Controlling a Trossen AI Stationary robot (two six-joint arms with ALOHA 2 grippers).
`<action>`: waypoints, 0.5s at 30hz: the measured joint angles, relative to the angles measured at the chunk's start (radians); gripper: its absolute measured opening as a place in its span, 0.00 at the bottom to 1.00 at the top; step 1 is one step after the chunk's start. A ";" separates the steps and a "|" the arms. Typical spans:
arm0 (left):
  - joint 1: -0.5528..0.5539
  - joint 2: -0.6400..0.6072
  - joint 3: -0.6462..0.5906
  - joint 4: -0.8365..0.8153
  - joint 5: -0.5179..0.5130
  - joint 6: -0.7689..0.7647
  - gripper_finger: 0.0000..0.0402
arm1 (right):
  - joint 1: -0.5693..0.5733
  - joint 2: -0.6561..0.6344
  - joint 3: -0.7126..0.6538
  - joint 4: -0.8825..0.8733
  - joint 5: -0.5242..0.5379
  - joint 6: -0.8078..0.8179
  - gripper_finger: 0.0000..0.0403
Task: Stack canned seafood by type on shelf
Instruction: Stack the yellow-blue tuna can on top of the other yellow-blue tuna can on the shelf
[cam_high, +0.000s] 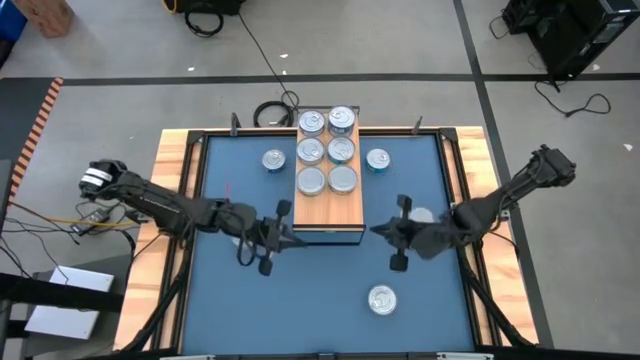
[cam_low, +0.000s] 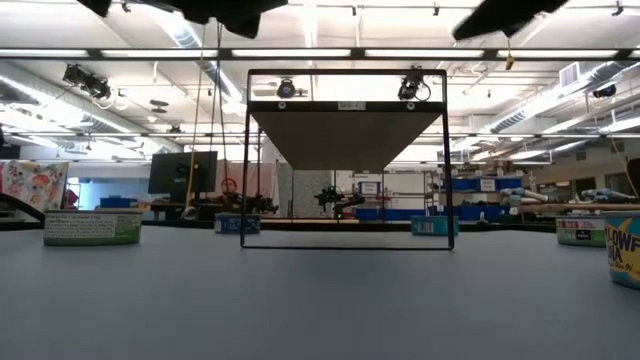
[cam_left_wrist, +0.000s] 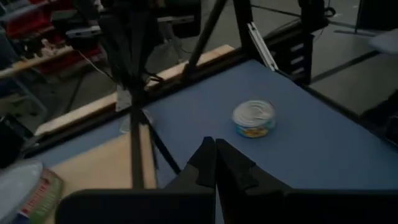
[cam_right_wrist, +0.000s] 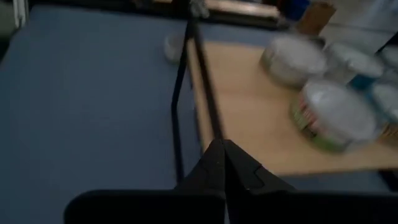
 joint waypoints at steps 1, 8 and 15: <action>-0.017 0.000 0.000 -0.011 -0.017 -0.009 0.01 | 0.015 0.011 0.000 -0.020 0.004 0.027 0.00; -0.119 0.000 0.000 -0.065 -0.092 -0.102 0.01 | 0.071 0.067 0.000 -0.197 0.006 0.291 0.01; -0.159 0.015 -0.071 0.095 -0.076 -0.155 0.01 | 0.010 0.074 -0.027 -0.299 0.071 0.367 0.01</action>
